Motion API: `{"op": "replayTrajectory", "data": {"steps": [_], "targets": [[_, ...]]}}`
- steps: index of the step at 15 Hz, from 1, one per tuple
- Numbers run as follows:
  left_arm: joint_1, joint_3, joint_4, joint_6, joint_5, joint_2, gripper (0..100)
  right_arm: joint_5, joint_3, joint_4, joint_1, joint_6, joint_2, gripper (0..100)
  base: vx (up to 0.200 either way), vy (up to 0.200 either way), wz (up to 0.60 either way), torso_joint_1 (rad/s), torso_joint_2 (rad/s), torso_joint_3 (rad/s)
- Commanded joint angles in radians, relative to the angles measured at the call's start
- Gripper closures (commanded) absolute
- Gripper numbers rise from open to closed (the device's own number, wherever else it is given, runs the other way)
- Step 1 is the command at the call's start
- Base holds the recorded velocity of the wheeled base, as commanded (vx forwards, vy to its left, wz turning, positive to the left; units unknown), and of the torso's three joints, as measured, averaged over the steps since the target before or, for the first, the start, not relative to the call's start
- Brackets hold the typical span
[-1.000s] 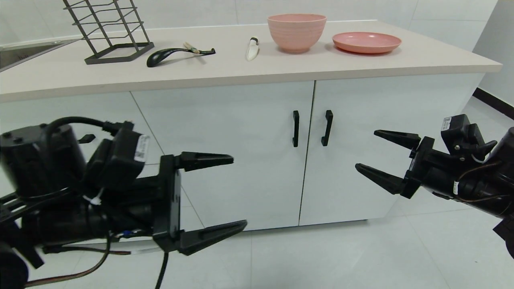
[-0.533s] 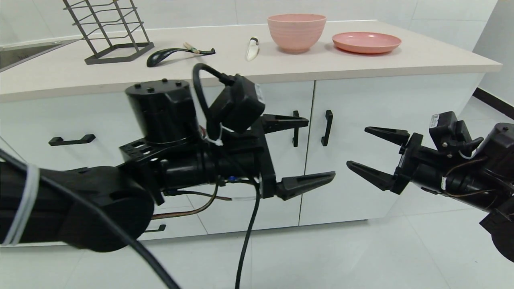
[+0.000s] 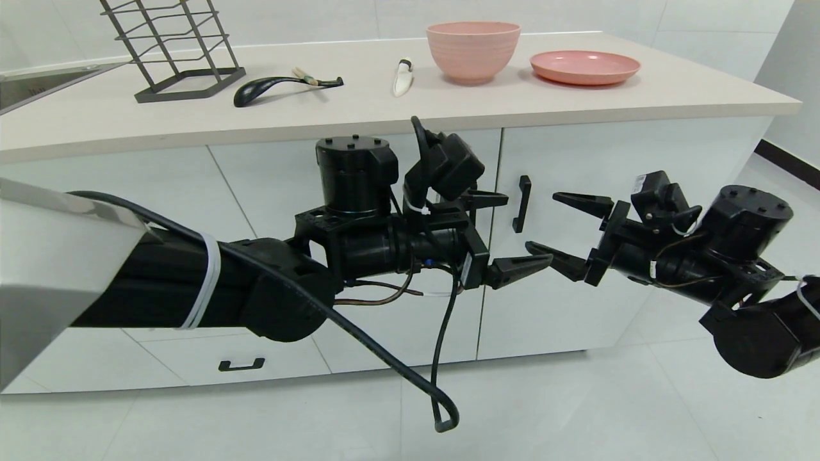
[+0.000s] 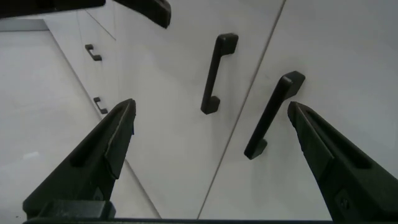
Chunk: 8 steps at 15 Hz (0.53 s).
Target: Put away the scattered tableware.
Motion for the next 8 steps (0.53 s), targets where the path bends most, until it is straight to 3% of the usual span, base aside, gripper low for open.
{"op": "replayTrajectory", "data": {"steps": [1,3,8], "targets": [[0.012,-0.017,-0.002,0.009,-0.017,0.025,0,0.01,-0.096,-0.001,-0.006,-0.012,0.102,0,0.0,0.0,0.0,0.0,0.0,0.0],[0.032,-0.018,-0.01,0.029,-0.048,0.031,0,0.022,-0.16,-0.006,-0.006,-0.011,0.153,0,0.0,0.0,0.0,0.0,0.0,0.0],[0.055,-0.018,-0.053,0.031,-0.057,0.03,0,0.038,-0.203,-0.009,-0.031,-0.011,0.208,0,0.0,0.0,0.0,0.0,0.0,0.0]]}}
